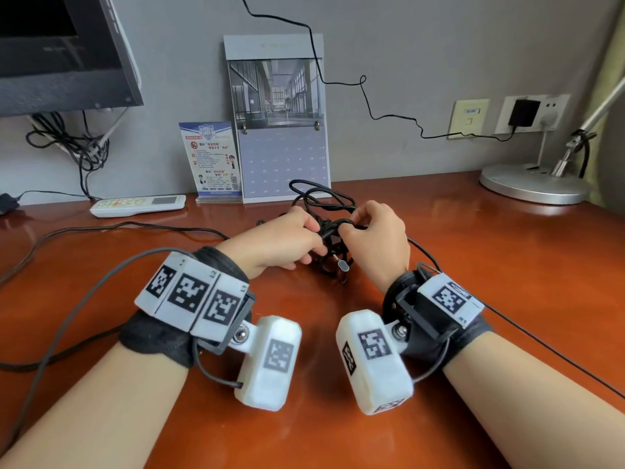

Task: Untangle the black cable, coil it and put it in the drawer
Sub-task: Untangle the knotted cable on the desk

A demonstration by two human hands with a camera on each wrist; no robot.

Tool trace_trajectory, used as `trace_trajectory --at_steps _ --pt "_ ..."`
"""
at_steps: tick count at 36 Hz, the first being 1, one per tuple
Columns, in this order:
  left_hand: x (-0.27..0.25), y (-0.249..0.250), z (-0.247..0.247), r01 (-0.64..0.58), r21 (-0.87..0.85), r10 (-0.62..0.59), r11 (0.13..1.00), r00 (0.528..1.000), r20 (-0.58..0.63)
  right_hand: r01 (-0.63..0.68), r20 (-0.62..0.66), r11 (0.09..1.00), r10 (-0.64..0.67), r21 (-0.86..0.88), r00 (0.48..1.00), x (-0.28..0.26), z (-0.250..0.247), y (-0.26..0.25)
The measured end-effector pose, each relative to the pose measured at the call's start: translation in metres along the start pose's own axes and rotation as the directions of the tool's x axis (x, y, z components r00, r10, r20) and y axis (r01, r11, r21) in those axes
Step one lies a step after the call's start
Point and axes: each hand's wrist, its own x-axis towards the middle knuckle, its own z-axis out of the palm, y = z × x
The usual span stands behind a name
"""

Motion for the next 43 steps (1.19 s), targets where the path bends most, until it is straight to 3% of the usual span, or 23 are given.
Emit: trace_trajectory --at_steps 4,9,16,24,30,33,36,39,43 --pt "0.000 0.000 -0.003 -0.088 0.039 0.092 0.995 0.988 -0.124 -0.009 -0.017 1.000 0.009 0.012 1.000 0.000 0.000 0.001" --pt "0.002 -0.004 -0.012 -0.088 0.046 0.097 0.995 0.954 -0.283 -0.014 0.001 0.999 0.014 0.029 1.000 0.000 -0.001 0.002" --pt "0.010 -0.013 -0.027 -0.102 -0.010 0.083 0.995 0.858 -0.507 -0.027 -0.001 0.999 0.027 0.032 1.000 0.000 -0.003 0.002" --pt "0.013 -0.020 -0.049 -0.129 -0.066 0.057 0.989 0.765 -0.642 0.028 -0.022 1.000 -0.028 -0.015 0.999 0.000 -0.006 -0.002" --pt "0.010 -0.036 -0.079 -0.204 -0.165 0.018 0.965 0.678 -0.735 -0.001 -0.016 0.999 0.000 -0.037 1.000 0.004 -0.009 0.001" --pt "0.009 -0.046 -0.087 -0.136 -0.192 -0.056 0.972 0.659 -0.750 -0.008 -0.011 1.000 0.007 -0.025 1.000 0.004 -0.008 0.001" --pt "0.013 -0.058 -0.088 0.010 -0.146 -0.113 0.989 0.681 -0.724 -0.009 -0.010 1.000 0.009 0.005 1.000 0.004 -0.006 0.003" --pt "0.009 -0.049 -0.076 0.054 -0.010 -0.049 0.998 0.784 -0.618 -0.001 -0.015 0.999 0.002 0.044 1.000 0.003 -0.003 0.004" --pt "0.007 -0.028 -0.054 -0.027 0.135 0.074 0.990 0.930 -0.359 0.009 -0.010 0.998 -0.009 0.058 1.000 0.003 -0.003 0.003"
